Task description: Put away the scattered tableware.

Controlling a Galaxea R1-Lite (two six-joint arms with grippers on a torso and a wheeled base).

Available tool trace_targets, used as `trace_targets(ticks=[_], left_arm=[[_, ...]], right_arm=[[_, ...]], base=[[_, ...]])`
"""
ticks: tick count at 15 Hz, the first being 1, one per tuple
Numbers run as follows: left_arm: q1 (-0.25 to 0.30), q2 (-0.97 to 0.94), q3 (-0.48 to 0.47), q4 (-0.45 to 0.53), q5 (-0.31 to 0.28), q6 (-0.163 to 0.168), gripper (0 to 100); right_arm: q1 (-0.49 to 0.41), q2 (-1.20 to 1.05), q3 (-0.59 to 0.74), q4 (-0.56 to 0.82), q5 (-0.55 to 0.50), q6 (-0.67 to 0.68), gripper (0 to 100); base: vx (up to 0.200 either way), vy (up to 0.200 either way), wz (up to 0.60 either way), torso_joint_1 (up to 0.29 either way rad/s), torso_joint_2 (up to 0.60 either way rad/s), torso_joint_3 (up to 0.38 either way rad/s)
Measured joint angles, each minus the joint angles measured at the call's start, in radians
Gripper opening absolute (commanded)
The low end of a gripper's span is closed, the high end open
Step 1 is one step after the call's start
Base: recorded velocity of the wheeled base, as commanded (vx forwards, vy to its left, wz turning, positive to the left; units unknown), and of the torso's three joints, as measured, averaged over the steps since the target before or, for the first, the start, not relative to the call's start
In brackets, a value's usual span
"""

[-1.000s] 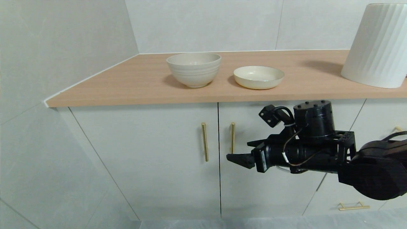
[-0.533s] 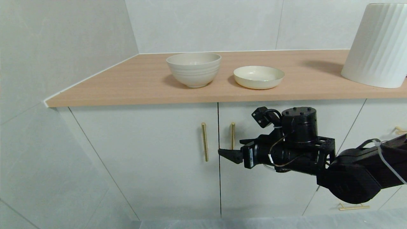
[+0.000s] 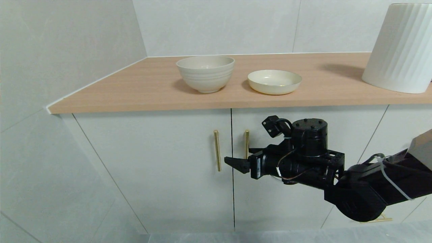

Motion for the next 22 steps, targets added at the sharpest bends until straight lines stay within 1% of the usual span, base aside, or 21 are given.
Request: trace_targets(ticks=[2, 3, 5, 10, 13, 18, 22], left_arm=[[0.000, 0.000, 0.000, 0.000, 0.000, 0.000, 100], [0.000, 0.000, 0.000, 0.000, 0.000, 0.000, 100], [0.000, 0.000, 0.000, 0.000, 0.000, 0.000, 100], [0.000, 0.000, 0.000, 0.000, 0.000, 0.000, 100], [0.000, 0.000, 0.000, 0.000, 0.000, 0.000, 100], [0.000, 0.000, 0.000, 0.000, 0.000, 0.000, 100], [0.000, 0.000, 0.000, 0.000, 0.000, 0.000, 100]], right_arm=[[0.006, 0.016, 0.000, -0.023, 0.000, 0.010, 100], [0.007, 0.019, 0.000, -0.030, 0.000, 0.046, 100], [0.009, 0.016, 0.002, -0.030, 0.004, 0.070, 100], [0.019, -0.012, 0.025, -0.023, 0.011, 0.075, 100], [0.031, -0.032, 0.033, -0.021, 0.018, 0.110, 100], [0.053, -0.056, 0.040, -0.021, 0.024, 0.115, 100], [0.069, -0.081, 0.074, -0.025, 0.023, 0.115, 100]], base=[[0.000, 0.000, 0.00, 0.000, 0.00, 0.000], [0.000, 0.000, 0.00, 0.000, 0.00, 0.000], [0.000, 0.000, 0.00, 0.000, 0.00, 0.000], [0.000, 0.000, 0.00, 0.000, 0.00, 0.000], [0.000, 0.000, 0.00, 0.000, 0.00, 0.000], [0.000, 0.000, 0.00, 0.000, 0.00, 0.000], [0.000, 0.000, 0.00, 0.000, 0.00, 0.000]])
